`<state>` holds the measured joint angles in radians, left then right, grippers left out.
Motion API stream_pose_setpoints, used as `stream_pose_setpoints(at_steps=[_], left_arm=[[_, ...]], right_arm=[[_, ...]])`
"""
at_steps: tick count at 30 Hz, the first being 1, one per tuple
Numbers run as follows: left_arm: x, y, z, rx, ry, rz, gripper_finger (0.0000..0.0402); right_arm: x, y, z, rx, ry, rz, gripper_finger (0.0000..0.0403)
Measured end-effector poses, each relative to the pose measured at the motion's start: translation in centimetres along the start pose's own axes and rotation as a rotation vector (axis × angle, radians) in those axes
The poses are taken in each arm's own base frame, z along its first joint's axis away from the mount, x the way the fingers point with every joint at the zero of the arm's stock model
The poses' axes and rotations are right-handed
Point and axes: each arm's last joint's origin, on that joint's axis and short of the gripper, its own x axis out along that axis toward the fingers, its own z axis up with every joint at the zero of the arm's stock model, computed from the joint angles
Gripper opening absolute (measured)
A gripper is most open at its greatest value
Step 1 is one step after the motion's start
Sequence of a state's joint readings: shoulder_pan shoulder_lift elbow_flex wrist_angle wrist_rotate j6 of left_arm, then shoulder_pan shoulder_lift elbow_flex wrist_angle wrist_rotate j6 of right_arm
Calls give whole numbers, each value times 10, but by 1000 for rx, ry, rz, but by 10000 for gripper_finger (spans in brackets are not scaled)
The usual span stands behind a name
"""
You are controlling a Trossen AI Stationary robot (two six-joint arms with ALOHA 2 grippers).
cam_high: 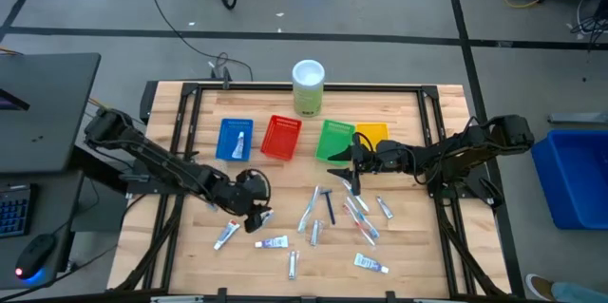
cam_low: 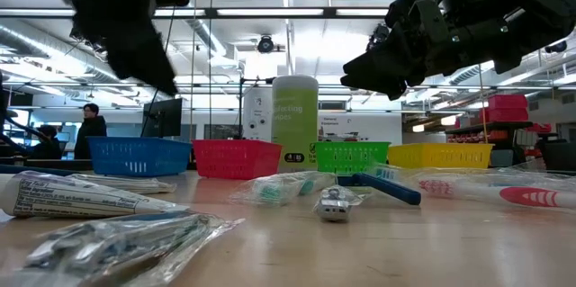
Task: Pick & Place Travel size toiletries
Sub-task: Put the silver nail cutter into the red basket
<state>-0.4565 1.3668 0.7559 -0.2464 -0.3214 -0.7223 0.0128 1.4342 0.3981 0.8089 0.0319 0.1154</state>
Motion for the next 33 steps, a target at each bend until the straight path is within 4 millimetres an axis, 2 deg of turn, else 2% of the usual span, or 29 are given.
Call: stream_pose_setpoints(at_steps=[7, 11, 16, 20, 25, 33], left_arm=[[32, -6, -26, 57, 129, 51, 176], [47, -7, -37, 22, 206, 38, 194], [56, -6, -43, 2, 254, 44, 212], [56, -6, -44, 38, 261, 49, 211], [56, -4, -45, 81, 260, 71, 178], [57, -1, -44, 97, 242, 102, 80]], right_arm=[[0, 0, -1, -3, 8, -1, 200], [0, 0, -1, -3, 11, -1, 202], [0, 0, -1, -3, 12, -1, 194], [0, 0, -1, -3, 13, -1, 187], [0, 0, -1, -3, 13, -1, 183], [0, 0, -1, -3, 14, -1, 193]])
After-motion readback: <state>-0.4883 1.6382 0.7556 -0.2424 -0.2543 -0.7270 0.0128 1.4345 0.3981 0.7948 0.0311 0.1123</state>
